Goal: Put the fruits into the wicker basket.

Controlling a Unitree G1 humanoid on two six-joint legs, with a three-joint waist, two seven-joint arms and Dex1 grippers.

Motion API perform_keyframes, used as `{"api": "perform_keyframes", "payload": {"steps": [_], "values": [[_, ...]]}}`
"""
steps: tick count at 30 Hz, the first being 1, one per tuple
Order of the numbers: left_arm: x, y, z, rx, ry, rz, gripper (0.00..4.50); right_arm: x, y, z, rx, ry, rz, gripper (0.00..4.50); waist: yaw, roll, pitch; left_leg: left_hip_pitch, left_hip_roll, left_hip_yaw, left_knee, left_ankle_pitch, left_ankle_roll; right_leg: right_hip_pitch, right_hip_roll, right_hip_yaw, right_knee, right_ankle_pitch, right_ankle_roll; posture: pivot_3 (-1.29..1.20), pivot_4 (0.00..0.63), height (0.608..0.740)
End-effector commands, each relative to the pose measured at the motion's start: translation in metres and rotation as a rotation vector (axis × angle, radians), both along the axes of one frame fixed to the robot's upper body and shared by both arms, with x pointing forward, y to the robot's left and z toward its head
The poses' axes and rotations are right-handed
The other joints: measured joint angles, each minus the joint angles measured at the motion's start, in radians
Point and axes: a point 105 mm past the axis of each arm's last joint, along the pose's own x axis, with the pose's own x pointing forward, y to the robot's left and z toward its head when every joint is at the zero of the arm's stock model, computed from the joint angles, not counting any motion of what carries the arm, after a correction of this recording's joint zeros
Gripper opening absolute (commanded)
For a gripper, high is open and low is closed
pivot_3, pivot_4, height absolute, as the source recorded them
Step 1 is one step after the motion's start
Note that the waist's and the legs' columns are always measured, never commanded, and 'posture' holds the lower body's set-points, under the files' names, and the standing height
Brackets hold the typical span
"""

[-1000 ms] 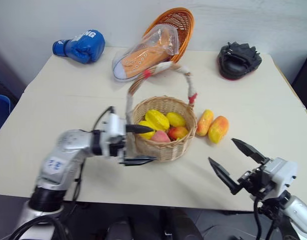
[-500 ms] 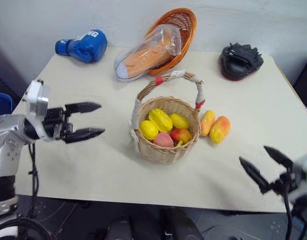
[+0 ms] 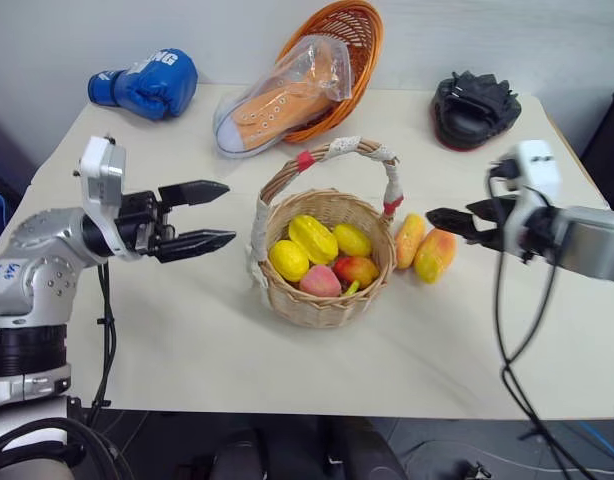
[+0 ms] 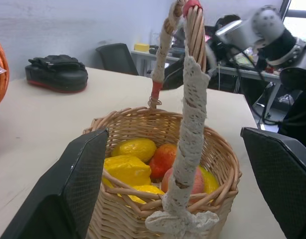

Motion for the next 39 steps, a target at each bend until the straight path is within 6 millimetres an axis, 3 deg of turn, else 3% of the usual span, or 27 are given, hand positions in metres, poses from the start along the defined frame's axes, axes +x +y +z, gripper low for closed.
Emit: {"api": "perform_keyframes", "payload": {"steps": [1,5,10,25,28,30,34,39], "values": [[-0.007,-0.006,0.002,0.022,-0.052,-0.007,4.46,0.019,-0.003,0.001,-0.031,0.028,-0.067,4.5,-0.001,0.0,0.0,-0.001,0.0,0.0,0.0,0.0,0.0,-0.001,0.0,0.0,0.0,0.0,0.0,0.0,0.15,0.74],[-0.006,-0.006,0.0,0.027,-0.066,0.002,4.46,0.038,0.013,-0.008,-0.091,0.063,-0.038,4.5,-0.005,0.001,0.0,-0.013,0.001,0.0,0.009,0.0,0.001,-0.013,0.0,0.0,0.008,0.0,0.0,0.0,0.15,0.74],[-0.004,-0.009,0.0,0.012,-0.087,0.005,4.46,0.058,0.016,-0.011,-0.197,0.026,-0.028,4.5,-0.01,0.001,0.0,-0.013,0.0,0.0,0.013,0.0,0.001,-0.013,0.0,0.001,0.012,0.001,0.001,0.0,0.15,0.74],[-0.005,-0.013,-0.009,0.01,-0.09,0.011,4.46,0.07,0.057,-0.046,-0.205,0.197,0.13,4.5,-0.016,0.001,0.001,-0.011,0.0,0.001,0.014,0.001,0.002,-0.013,0.0,0.002,0.015,0.002,0.001,0.0,0.15,0.74],[-0.005,-0.012,-0.008,0.012,-0.093,0.016,4.5,0.069,0.055,-0.054,-0.196,0.244,0.125,3.9,-0.016,0.001,0.001,-0.011,-0.001,0.001,0.014,0.001,0.002,-0.013,0.0,0.002,0.016,0.002,0.001,0.0,0.15,0.74],[-0.006,-0.011,-0.009,0.019,-0.092,0.018,4.5,0.069,0.054,-0.056,-0.183,0.258,0.123,3.25,-0.016,0.001,0.001,-0.011,0.0,0.001,0.014,0.001,0.002,-0.013,0.0,0.002,0.016,0.002,0.001,0.0,0.15,0.74],[-0.007,-0.01,-0.011,0.025,-0.089,0.02,4.5,0.071,0.056,-0.044,-0.134,0.221,0.129,1.97,-0.018,0.001,0.001,-0.011,0.0,0.001,0.014,0.001,0.002,-0.013,0.0,0.002,0.016,0.002,0.001,0.0,0.15,0.74],[-0.007,-0.011,-0.011,0.025,-0.091,0.016,4.5,0.071,0.043,-0.002,0.02,0.089,0.086,1.83,-0.015,0.002,0.001,-0.011,-0.001,0.001,0.014,0.001,0.002,-0.013,0.0,0.002,0.016,0.002,0.001,0.0,0.15,0.74]]}}
